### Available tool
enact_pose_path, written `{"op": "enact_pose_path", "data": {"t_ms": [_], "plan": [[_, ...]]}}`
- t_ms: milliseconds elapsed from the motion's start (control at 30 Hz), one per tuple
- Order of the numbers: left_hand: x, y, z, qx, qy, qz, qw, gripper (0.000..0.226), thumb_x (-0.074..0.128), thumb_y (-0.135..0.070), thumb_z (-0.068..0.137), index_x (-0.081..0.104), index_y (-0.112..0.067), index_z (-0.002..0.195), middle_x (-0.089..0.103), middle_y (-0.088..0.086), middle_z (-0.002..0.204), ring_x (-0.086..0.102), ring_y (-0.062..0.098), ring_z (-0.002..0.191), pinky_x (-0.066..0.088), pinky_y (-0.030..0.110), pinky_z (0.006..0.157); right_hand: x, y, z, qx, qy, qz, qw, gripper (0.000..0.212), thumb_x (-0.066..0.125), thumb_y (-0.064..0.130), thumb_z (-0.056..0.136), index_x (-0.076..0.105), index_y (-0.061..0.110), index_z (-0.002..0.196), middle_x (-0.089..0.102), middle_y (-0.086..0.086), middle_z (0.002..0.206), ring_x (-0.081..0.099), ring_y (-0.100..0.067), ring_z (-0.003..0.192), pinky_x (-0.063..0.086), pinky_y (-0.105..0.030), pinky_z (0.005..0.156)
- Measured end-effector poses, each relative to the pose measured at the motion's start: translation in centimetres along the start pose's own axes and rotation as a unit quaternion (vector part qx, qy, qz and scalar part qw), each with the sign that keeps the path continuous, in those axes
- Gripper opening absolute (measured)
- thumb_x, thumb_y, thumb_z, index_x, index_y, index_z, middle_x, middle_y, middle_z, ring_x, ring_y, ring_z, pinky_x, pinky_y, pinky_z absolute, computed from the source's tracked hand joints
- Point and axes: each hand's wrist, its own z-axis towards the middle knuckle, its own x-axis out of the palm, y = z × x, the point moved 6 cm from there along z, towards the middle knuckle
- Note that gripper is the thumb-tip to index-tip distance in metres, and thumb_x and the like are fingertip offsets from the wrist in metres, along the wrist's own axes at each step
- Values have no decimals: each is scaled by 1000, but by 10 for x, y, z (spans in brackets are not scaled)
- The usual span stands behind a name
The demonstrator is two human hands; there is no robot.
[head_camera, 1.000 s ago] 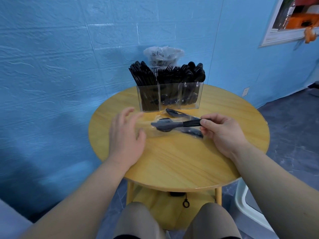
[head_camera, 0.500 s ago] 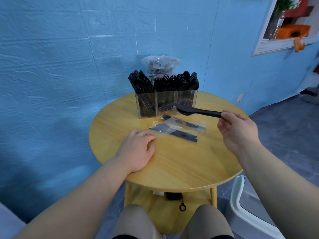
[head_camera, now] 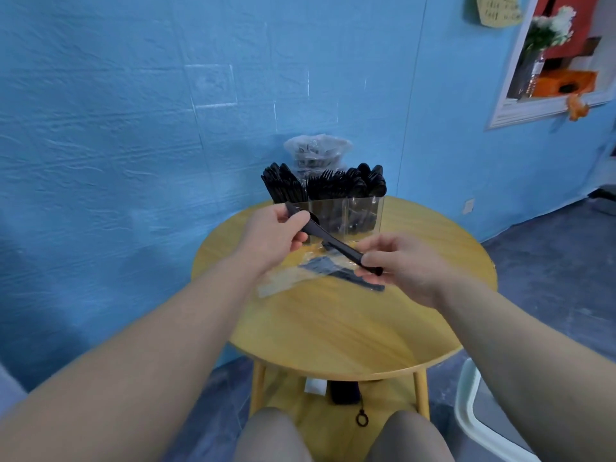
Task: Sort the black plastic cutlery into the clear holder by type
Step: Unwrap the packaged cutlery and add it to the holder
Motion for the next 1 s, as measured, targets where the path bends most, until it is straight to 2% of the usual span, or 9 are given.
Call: {"op": "enact_pose_path", "data": {"t_ms": [67, 133, 267, 333, 433, 567, 700, 867, 1000], "plan": [[4, -7, -3, 27, 20, 27, 999, 11, 58, -19, 94, 67, -17, 88, 65, 1, 71, 58, 7, 61, 55, 24, 69, 8, 18, 3, -40, 11, -118, 992, 20, 58, 13, 91, 64, 19, 109, 69, 0, 97, 67, -14, 85, 51, -31, 83], [10, -13, -7, 54, 41, 53, 996, 12, 57, -17, 94, 66, -19, 87, 65, 1, 73, 58, 7, 62, 53, 22, 67, 18, 37, 8, -89, 12, -124, 988, 30, 56, 17, 91, 62, 22, 120, 72, 2, 100, 68, -17, 91, 53, -31, 83], [15, -24, -11, 94, 52, 71, 992, 19, 55, -13, 95, 65, -22, 82, 61, -5, 69, 54, 6, 63, 49, 17, 67, 31, 60, 14, -153, -13, -138, 978, 25, 60, 14, 89, 70, 24, 109, 75, 1, 89, 70, -15, 83, 56, -30, 79], [13, -26, -8, 97, 51, 73, 991, 16, 53, -12, 96, 68, -17, 96, 67, -3, 82, 57, 6, 70, 48, 12, 70, 32, 63, 16, -160, -31, -113, 980, 19, 64, 10, 87, 72, 21, 100, 74, -8, 86, 68, -15, 74, 57, -31, 74], [9, -26, -1, 83, 45, 64, 993, 22, 52, -14, 96, 66, -13, 113, 71, 2, 100, 65, 17, 92, 50, 27, 91, 33, 67, 18, -165, -43, -87, 982, 15, 65, 5, 86, 72, 16, 91, 72, -10, 79, 62, -11, 63, 54, -22, 61], [5, -29, 8, 77, 42, 57, 995, 19, 53, -15, 96, 66, -18, 109, 70, -1, 95, 65, 10, 82, 49, 12, 72, 33, 72, 28, -170, -56, -90, 980, 14, 65, 7, 86, 73, 19, 88, 72, -7, 77, 62, -13, 62, 57, -27, 65], [-11, -43, 19, 101, -14, 79, 992, 14, 52, -20, 97, 65, -21, 102, 62, -8, 81, 52, 2, 65, 40, 5, 54, 24, 77, 44, -169, -100, -100, 975, 15, 62, 1, 85, 71, 12, 79, 67, -5, 63, 61, -15, 56, 55, -33, 57], [-48, -73, 50, 145, -129, 85, 977, 22, 48, -20, 98, 67, -21, 108, 61, -4, 90, 55, 13, 78, 41, 25, 69, -6, 84, 62, -153, -210, -115, 959, 17, 53, 5, 88, 67, 14, 85, 68, -6, 71, 70, -19, 71, 58, -43, 75], [-69, -106, 72, 231, -207, 141, 940, 19, 55, -19, 94, 69, -22, 106, 63, -10, 89, 55, 9, 77, 41, 18, 72, -16, 88, 76, -155, -230, -132, 952, 17, 52, 7, 86, 67, 13, 85, 68, -5, 67, 69, -23, 73, 56, -46, 77]]}}
